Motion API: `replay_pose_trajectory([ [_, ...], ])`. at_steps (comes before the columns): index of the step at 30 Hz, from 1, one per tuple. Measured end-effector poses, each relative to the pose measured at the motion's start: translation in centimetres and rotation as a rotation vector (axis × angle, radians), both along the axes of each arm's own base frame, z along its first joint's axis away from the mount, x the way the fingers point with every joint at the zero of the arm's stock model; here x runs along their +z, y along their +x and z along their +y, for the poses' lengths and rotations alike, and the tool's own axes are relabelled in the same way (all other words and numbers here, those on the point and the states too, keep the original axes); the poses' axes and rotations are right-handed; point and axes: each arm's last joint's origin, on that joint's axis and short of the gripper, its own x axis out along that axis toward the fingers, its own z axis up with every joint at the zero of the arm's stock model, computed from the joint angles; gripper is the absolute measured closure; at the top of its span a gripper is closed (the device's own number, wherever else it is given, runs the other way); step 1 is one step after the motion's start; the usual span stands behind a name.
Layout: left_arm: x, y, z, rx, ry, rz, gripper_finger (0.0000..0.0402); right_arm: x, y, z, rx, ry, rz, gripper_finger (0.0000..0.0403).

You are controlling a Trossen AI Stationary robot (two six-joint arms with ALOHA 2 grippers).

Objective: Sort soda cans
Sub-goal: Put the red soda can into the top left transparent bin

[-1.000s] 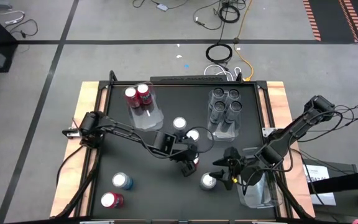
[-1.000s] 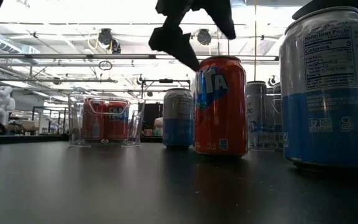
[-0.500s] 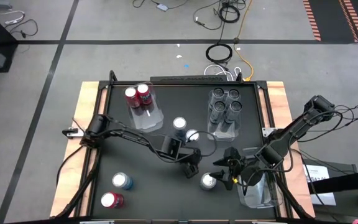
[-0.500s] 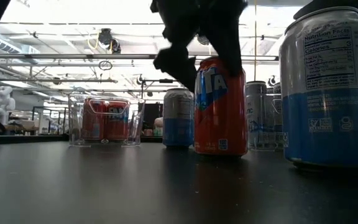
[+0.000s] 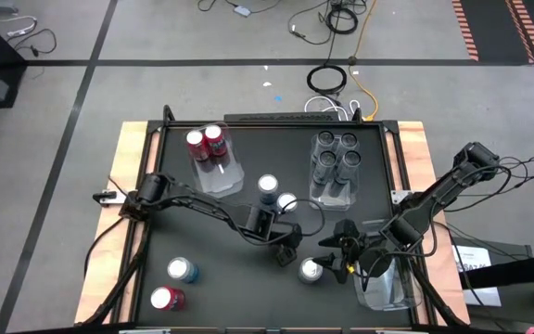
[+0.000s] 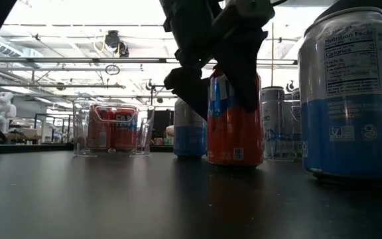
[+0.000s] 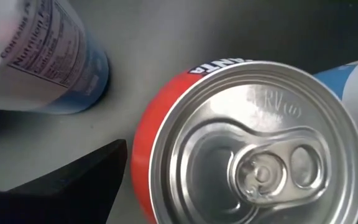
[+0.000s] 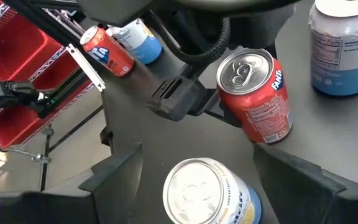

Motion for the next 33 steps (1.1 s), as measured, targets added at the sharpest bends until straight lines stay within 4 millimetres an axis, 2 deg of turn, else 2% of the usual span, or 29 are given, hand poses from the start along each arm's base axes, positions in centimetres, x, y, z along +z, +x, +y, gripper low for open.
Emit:
replay_pose_trajectory([
  [7,0.0,0.0,0.0,0.0,0.002,-0.001,0.001,0.0,0.0,0.0,-0.001,0.002,0.0,0.0105],
  [15,0.0,-0.1,-0.3,0.0,0.016,-0.003,0.0073,0.0,0.0,0.0,-0.001,0.003,-0.001,0.0105],
  [19,0.5,-0.5,-0.6,0.016,0.008,0.008,0.0083,0.0,0.0,0.0,-0.001,0.005,-0.002,0.0105],
  [28,3.0,-2.7,-1.8,0.063,0.025,0.035,0.0083,0.0,0.0,0.0,-0.002,0.002,-0.001,0.0105],
  [33,5.4,-4.8,-1.5,0.13,0.039,0.073,0.0083,0.0,0.0,0.0,0.0,-0.001,0.001,0.0105],
])
